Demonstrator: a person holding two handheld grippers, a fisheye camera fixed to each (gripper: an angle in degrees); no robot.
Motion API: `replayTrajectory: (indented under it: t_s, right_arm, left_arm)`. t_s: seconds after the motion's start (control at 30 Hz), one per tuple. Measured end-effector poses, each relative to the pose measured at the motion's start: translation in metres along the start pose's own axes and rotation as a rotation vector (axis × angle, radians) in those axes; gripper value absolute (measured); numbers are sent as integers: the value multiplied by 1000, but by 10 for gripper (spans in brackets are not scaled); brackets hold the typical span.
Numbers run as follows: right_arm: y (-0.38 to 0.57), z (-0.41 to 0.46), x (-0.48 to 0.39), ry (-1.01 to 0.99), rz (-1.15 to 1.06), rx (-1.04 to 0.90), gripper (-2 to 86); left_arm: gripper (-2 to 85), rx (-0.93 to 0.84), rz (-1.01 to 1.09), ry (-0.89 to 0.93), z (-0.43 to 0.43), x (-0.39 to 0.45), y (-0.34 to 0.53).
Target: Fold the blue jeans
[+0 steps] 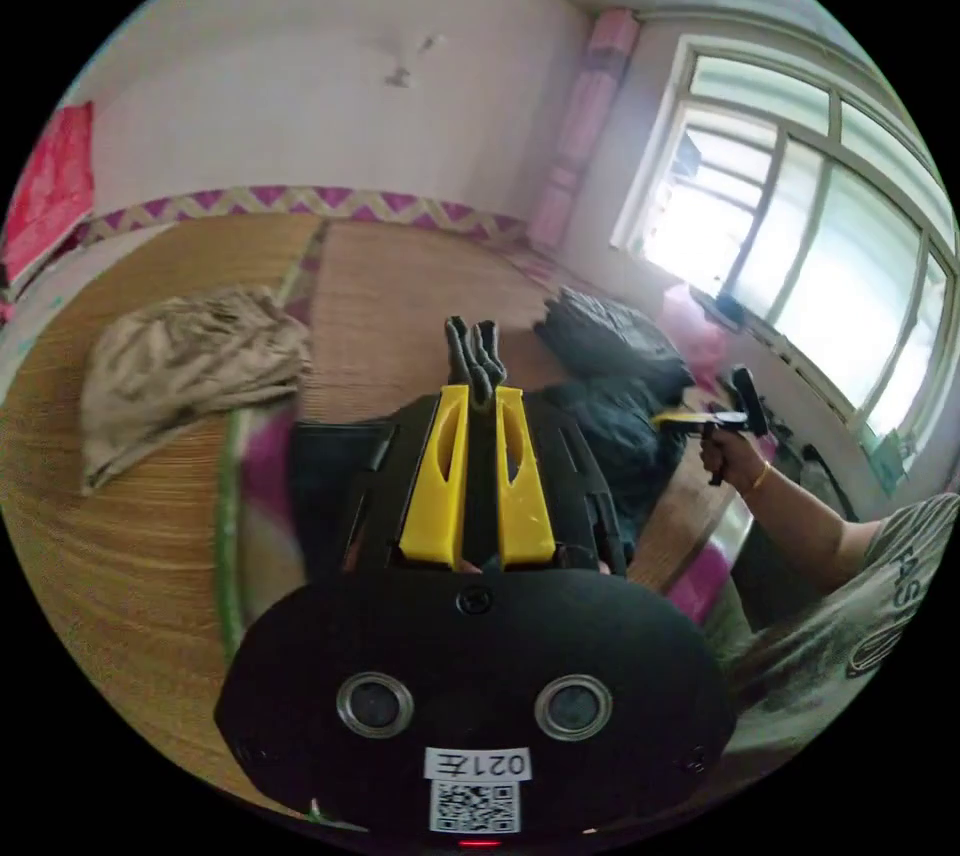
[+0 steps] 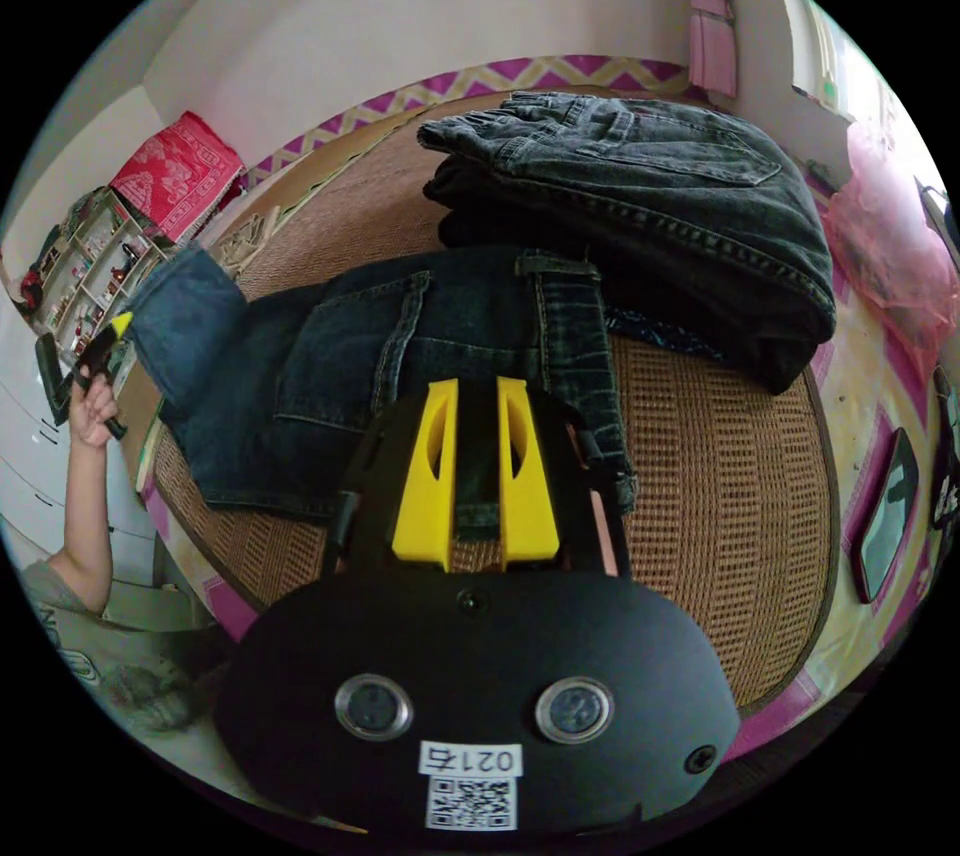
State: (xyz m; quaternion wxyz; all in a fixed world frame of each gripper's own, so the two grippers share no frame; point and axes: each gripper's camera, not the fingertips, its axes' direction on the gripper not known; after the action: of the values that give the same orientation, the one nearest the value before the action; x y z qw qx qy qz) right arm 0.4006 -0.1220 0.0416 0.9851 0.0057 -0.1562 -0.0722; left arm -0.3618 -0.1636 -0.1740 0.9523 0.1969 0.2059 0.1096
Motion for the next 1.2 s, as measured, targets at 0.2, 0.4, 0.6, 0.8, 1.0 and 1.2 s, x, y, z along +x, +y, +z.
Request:
replayTrajectory:
  t_s: [0.2,0.4,0.6,0.8,1.0,1.2]
  right_arm:
    - [-7,-1,-5,12,11,-3,67]
    - [-15,-1,-12,34,14,-8,68]
    - [-26,-1,-19,55,2,-15,69]
    - [-39,-18,-20,45,-51,18,76]
    - [-88,-32,-43,12,-383,37,93]
    - [-153,20,-62,74,-721,-134,112]
  left_arm:
    - [39,72,-265,-293,-104,-151,32]
    - [42,-122,-502,-380,-115,-273,100]
    - [47,-107,-494,-326,-120,-305,85]
    - [9,20,-382,-480,-148,-291,51]
    - [44,-137,31,-253,-80,-228,-10]
    - [98,-378,304,-139,30,-198,-50]
